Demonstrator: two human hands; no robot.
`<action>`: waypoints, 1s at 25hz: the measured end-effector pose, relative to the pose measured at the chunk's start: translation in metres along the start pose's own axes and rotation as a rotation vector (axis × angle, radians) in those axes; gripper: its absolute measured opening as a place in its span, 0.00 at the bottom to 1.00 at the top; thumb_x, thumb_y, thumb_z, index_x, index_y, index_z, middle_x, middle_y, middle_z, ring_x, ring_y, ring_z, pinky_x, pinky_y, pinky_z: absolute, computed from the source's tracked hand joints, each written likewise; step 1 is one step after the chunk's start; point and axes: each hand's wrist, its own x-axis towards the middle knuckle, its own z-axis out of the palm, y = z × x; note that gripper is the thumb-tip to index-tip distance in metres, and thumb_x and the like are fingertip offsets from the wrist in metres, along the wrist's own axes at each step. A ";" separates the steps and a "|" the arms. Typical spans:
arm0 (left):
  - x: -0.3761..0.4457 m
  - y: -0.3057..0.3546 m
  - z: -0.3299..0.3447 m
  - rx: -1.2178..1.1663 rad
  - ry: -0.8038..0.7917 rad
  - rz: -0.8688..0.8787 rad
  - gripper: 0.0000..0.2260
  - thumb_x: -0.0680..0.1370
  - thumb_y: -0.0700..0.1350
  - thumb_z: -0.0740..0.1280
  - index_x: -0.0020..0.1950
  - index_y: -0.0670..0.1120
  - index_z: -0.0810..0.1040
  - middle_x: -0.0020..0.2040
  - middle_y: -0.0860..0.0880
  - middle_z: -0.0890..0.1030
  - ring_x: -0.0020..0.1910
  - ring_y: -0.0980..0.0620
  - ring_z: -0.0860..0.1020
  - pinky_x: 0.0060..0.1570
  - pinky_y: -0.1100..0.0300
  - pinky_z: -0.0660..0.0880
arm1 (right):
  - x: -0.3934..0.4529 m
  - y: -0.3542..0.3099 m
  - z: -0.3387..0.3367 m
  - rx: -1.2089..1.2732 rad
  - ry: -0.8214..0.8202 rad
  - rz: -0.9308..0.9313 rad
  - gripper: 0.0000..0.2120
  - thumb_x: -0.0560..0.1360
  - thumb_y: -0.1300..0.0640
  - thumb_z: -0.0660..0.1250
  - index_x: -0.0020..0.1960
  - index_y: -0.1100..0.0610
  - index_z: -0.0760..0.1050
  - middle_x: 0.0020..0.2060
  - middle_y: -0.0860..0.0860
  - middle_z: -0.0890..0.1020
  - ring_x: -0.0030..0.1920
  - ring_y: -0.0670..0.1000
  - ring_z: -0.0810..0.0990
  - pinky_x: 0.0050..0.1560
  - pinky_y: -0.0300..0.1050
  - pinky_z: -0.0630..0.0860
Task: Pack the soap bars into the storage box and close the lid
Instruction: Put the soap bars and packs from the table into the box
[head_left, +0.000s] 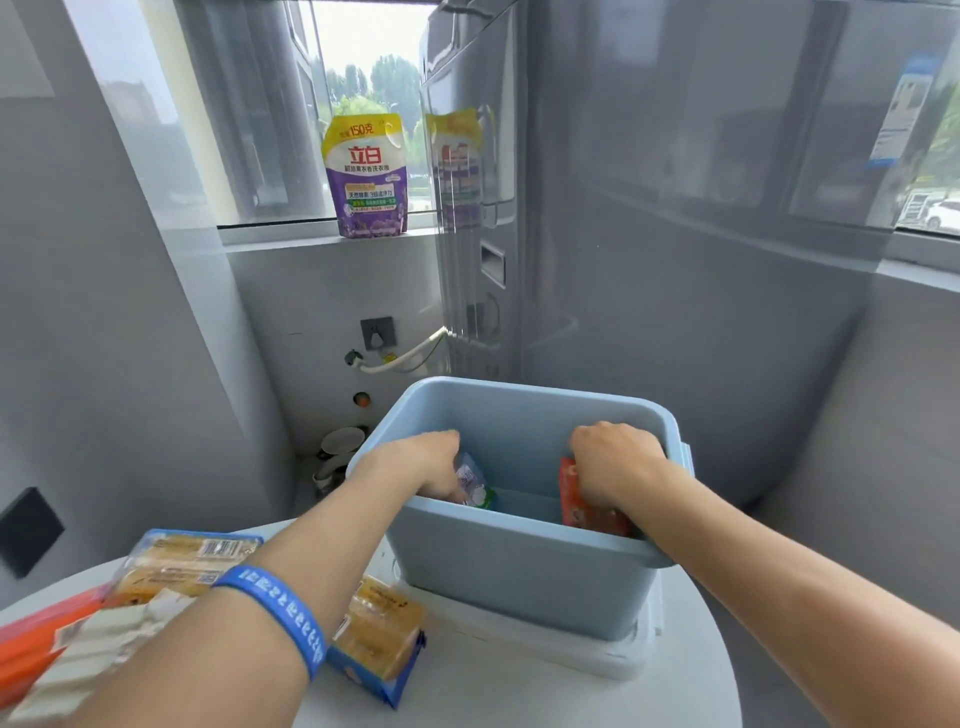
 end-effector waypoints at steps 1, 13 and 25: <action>-0.001 0.002 -0.002 0.052 0.117 0.069 0.23 0.71 0.43 0.72 0.64 0.49 0.70 0.57 0.49 0.77 0.55 0.44 0.77 0.53 0.48 0.77 | 0.000 0.000 0.000 -0.082 0.048 -0.028 0.12 0.76 0.61 0.62 0.58 0.56 0.76 0.57 0.54 0.81 0.56 0.58 0.80 0.42 0.46 0.69; -0.045 -0.004 -0.005 0.087 -0.076 0.194 0.12 0.75 0.45 0.67 0.57 0.49 0.83 0.55 0.49 0.84 0.48 0.49 0.79 0.51 0.57 0.76 | -0.009 -0.007 0.003 -0.042 -0.396 -0.172 0.18 0.69 0.61 0.65 0.56 0.50 0.82 0.53 0.52 0.84 0.52 0.57 0.82 0.55 0.53 0.80; -0.198 -0.179 0.062 -0.354 0.030 0.079 0.16 0.64 0.52 0.76 0.50 0.58 0.81 0.49 0.58 0.82 0.49 0.57 0.79 0.50 0.58 0.77 | -0.128 -0.187 0.039 0.169 0.328 -0.597 0.10 0.75 0.48 0.62 0.53 0.51 0.74 0.51 0.49 0.82 0.50 0.57 0.80 0.37 0.47 0.69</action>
